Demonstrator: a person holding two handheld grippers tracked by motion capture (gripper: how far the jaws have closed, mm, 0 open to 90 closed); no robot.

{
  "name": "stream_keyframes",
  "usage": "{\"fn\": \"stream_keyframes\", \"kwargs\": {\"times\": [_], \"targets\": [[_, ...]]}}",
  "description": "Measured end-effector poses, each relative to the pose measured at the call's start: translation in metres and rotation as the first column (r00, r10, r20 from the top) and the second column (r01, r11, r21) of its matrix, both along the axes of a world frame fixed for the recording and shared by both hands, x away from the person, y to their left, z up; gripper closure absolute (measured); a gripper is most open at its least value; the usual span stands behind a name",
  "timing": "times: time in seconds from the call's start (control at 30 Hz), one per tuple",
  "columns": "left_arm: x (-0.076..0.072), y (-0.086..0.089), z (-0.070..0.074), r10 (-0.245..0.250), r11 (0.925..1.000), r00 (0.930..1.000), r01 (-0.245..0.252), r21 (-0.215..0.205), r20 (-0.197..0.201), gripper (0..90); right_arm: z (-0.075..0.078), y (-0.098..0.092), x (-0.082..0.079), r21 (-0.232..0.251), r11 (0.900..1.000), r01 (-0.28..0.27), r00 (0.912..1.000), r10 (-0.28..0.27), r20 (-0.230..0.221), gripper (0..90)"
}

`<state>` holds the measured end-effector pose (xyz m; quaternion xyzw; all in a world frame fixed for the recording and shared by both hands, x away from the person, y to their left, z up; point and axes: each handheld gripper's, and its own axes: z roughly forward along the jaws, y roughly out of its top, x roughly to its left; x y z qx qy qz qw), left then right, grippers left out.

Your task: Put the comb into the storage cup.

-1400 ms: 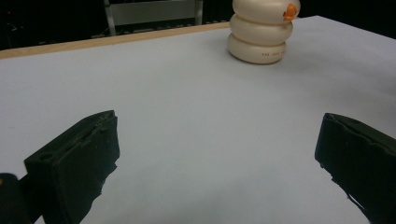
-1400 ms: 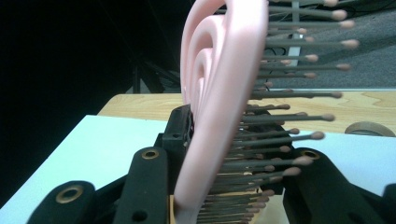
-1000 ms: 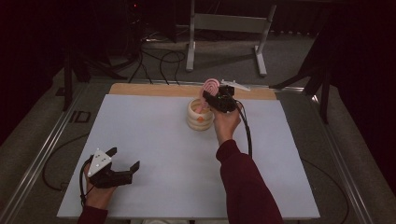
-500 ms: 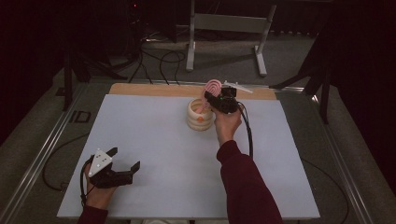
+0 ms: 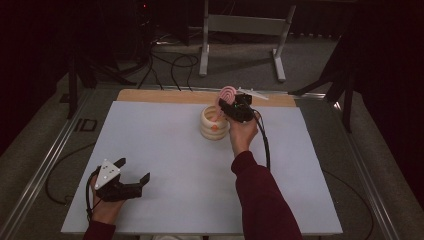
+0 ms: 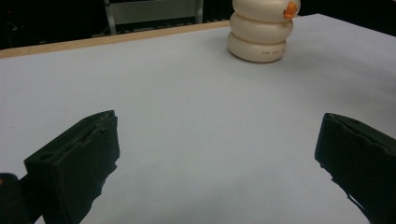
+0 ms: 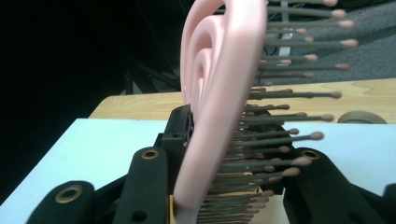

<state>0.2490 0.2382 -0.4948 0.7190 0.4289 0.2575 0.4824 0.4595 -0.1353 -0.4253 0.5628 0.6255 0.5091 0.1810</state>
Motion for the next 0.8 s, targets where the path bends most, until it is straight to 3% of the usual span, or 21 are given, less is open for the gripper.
{"fn": "stream_keyframes", "kwargs": {"times": [0.8], "targets": [[0.0002,-0.0003,-0.0005,-0.001,1.0000,1.0000,0.001,0.004,-0.001,0.8,-0.0031,-0.0037,0.0024,0.044,0.999,0.000,1.0000,0.000,-0.007,62.8]]}}
